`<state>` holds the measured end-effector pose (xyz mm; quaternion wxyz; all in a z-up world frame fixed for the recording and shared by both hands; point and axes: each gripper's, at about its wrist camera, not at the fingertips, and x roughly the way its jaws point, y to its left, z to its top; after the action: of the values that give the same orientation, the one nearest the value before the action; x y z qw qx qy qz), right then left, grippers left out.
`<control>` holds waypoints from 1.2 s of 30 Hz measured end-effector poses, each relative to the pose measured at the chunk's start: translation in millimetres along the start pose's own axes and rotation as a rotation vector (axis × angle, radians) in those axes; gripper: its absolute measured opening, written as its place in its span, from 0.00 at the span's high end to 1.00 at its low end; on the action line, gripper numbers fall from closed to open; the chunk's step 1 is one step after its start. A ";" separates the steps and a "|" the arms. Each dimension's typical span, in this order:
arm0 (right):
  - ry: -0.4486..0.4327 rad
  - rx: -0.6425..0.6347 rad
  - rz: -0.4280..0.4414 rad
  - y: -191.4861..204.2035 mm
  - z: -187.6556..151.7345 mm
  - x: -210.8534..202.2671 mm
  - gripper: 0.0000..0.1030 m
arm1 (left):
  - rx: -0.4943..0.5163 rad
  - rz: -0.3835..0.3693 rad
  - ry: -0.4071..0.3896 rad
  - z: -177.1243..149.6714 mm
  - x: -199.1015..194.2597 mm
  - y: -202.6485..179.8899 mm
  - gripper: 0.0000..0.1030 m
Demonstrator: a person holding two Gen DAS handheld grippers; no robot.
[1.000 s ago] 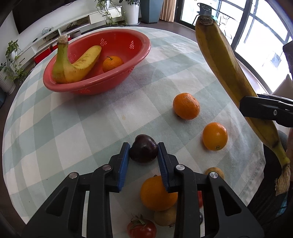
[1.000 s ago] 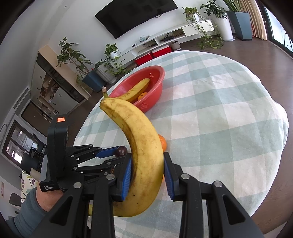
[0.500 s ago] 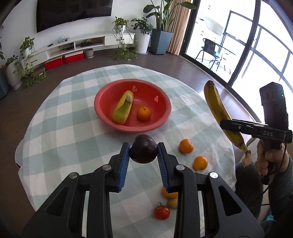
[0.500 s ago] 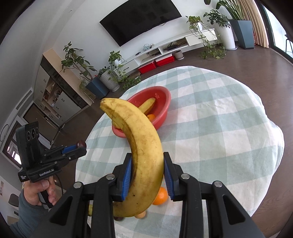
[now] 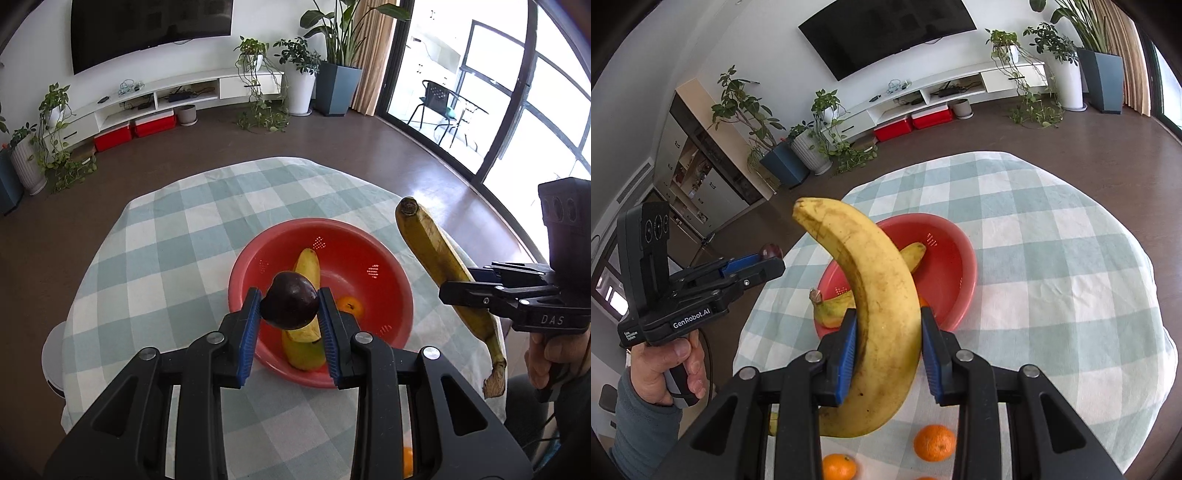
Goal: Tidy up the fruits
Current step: 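Lower the banana and plum into the red bowl and open both tools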
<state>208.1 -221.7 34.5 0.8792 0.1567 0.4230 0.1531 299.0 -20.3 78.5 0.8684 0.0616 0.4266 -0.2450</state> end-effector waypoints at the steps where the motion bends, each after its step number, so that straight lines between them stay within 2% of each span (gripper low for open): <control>1: 0.013 -0.002 -0.008 0.0 3.4 8.5 0.66 | -0.006 -0.002 0.012 1.0 11.5 3.8 0.72; 7: 0.059 -0.001 -0.037 -1.0 12.0 48.8 0.66 | -0.002 -0.005 0.076 -4.1 63.9 8.6 0.72; 13: 0.093 -0.001 -0.083 -3.8 13.9 75.0 0.66 | -0.004 -0.024 0.097 -9.2 90.2 7.7 0.72; 24: 0.116 -0.041 -0.153 -3.5 6.1 88.8 0.66 | 0.008 -0.027 0.099 -13.5 92.3 0.8 0.70; 36: 0.119 -0.036 -0.161 -2.0 6.9 88.5 0.63 | -0.011 -0.026 0.059 -19.7 68.6 0.2 0.70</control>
<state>266.5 -189.0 -23.8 0.8647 0.0970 0.4828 0.0987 320.5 -39.5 13.2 0.8525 0.0583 0.4542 -0.2520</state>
